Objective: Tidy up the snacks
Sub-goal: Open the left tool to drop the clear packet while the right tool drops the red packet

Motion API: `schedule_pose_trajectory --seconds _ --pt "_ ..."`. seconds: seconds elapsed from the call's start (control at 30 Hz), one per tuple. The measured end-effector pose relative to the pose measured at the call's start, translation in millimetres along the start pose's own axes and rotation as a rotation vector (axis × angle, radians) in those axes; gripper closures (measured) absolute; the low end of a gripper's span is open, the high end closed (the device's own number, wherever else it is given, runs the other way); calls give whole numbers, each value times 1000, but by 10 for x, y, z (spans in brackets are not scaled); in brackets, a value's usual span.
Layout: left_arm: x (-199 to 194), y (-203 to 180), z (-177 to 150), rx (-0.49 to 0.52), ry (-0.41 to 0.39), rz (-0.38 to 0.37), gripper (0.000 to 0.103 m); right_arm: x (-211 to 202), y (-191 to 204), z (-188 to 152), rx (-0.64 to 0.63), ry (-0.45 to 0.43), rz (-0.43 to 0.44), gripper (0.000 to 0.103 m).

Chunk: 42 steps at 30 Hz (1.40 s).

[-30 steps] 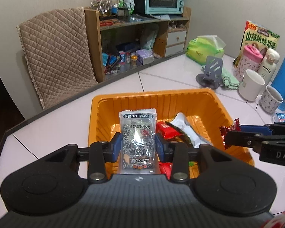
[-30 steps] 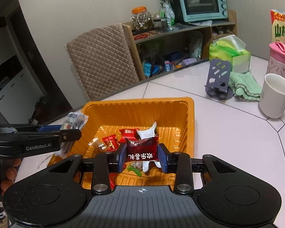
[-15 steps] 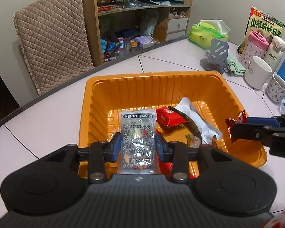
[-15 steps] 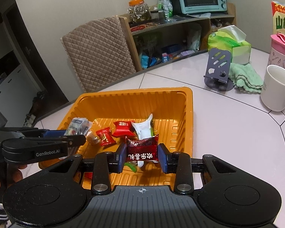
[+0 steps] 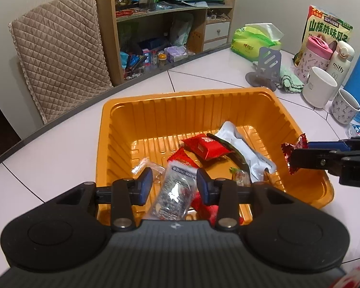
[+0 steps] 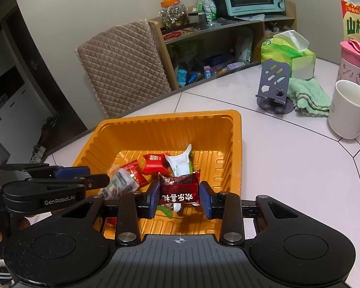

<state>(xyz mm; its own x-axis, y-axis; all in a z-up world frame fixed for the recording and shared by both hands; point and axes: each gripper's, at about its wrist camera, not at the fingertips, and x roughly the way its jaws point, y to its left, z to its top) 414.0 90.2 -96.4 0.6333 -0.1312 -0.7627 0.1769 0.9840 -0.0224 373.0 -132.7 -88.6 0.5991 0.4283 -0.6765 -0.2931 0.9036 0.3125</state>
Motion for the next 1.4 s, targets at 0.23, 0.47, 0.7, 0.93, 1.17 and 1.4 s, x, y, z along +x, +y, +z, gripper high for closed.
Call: schedule_pose_trajectory --seconds 0.23,0.47,0.7,0.93,1.17,1.4 --pt "-95 14 -13 -2 -8 -4 67 13 14 2 5 13 9 67" --pt "-149 37 -41 -13 -4 -5 67 46 77 -5 -1 29 31 67" --pt "-216 63 -61 -25 -6 -3 61 61 116 27 18 27 60 60" --pt "-319 70 -73 -40 -14 -9 57 -41 86 80 49 -7 46 41" --pt "-479 18 -85 -44 -30 -16 49 -216 29 81 68 -20 40 40" --pt "-743 -48 -171 -67 -40 -20 39 -502 3 -16 78 -49 45 38"
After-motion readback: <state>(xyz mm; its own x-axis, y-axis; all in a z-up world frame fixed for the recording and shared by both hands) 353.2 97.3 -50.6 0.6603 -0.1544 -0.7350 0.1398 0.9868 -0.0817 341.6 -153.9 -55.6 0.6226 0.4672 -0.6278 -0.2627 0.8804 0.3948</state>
